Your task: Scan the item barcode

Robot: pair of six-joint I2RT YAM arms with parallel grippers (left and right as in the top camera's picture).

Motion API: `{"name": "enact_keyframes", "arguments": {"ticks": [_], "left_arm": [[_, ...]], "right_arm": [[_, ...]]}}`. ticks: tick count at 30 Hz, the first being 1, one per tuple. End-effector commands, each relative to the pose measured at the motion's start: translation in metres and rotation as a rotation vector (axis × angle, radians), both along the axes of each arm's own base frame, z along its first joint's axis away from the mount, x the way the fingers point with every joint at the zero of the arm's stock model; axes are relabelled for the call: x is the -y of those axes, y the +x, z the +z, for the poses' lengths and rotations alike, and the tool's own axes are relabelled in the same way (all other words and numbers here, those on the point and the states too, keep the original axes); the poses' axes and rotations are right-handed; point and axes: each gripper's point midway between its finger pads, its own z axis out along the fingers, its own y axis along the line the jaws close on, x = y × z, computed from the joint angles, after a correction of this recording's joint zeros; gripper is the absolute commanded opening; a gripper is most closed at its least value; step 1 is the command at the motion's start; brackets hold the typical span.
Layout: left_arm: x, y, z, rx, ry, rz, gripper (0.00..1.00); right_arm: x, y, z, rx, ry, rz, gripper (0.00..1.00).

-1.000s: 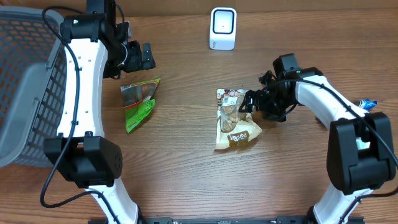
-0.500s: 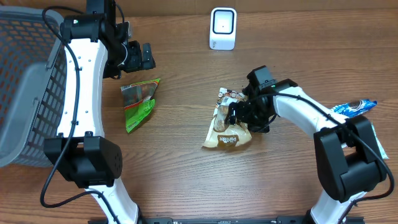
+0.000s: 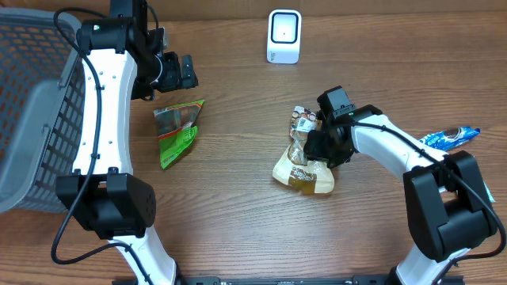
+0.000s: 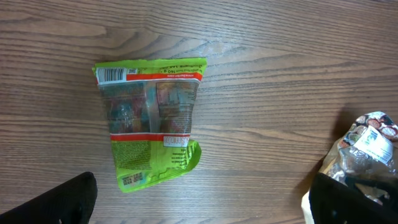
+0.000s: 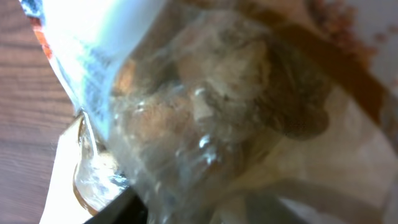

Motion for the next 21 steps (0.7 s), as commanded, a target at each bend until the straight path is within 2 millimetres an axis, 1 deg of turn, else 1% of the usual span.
{"name": "enact_keyframes", "arguments": {"ticks": [1, 2, 4, 5, 7, 10, 12, 13, 14, 15, 16, 18, 20, 21], "left_arm": [[0.005, 0.0, -0.004, -0.008, -0.006, -0.018, 1.0], [0.005, 0.0, -0.004, -0.008, -0.006, -0.018, 1.0], [0.005, 0.0, -0.004, -0.008, -0.006, -0.018, 1.0], [0.005, 0.0, -0.004, -0.008, -0.006, -0.018, 1.0], [0.005, 0.0, -0.004, -0.008, -0.006, -0.018, 1.0], [0.005, 0.0, -0.004, -0.008, -0.006, -0.018, 1.0], [0.005, 0.0, -0.004, -0.008, -0.006, -0.018, 1.0], [0.005, 0.0, -0.004, -0.008, -0.006, -0.018, 1.0], [0.005, 0.0, -0.004, -0.008, -0.006, -0.018, 1.0], [0.005, 0.0, -0.004, -0.008, -0.006, -0.018, 1.0], [0.005, 0.0, -0.004, -0.008, -0.006, -0.018, 1.0], [0.005, 0.0, -0.004, -0.008, -0.006, -0.018, 1.0], [0.005, 0.0, -0.004, -0.008, -0.006, -0.018, 1.0], [0.005, 0.0, -0.004, -0.008, -0.006, -0.018, 1.0]], "right_arm": [[-0.004, 0.014, 0.014, 0.139, -0.02, 0.351, 0.55], [-0.006, 0.016, 0.017, 0.159, -0.029, 0.412, 0.6], [-0.009, 0.021, 0.026, 0.193, -0.047, 0.482, 0.74], [-0.01, 0.026, 0.032, 0.204, -0.059, 0.48, 0.79], [-0.012, 0.038, 0.051, 0.225, -0.064, 0.45, 0.84], [-0.004, 0.055, 0.086, 0.211, -0.05, 0.298, 0.88], [0.011, 0.055, 0.102, 0.145, -0.047, 0.146, 0.89], [0.021, 0.051, 0.104, 0.088, -0.044, 0.03, 0.91], [0.029, 0.047, 0.103, 0.033, -0.042, -0.076, 0.95], [0.04, 0.036, 0.098, -0.051, -0.031, -0.19, 1.0], [0.042, 0.032, 0.093, -0.078, -0.019, -0.202, 1.0], [0.043, 0.02, 0.077, -0.126, 0.004, -0.196, 1.0], [0.038, 0.01, 0.064, -0.15, 0.036, -0.156, 1.0], [0.031, 0.004, 0.055, -0.163, 0.075, -0.123, 1.0]]}}
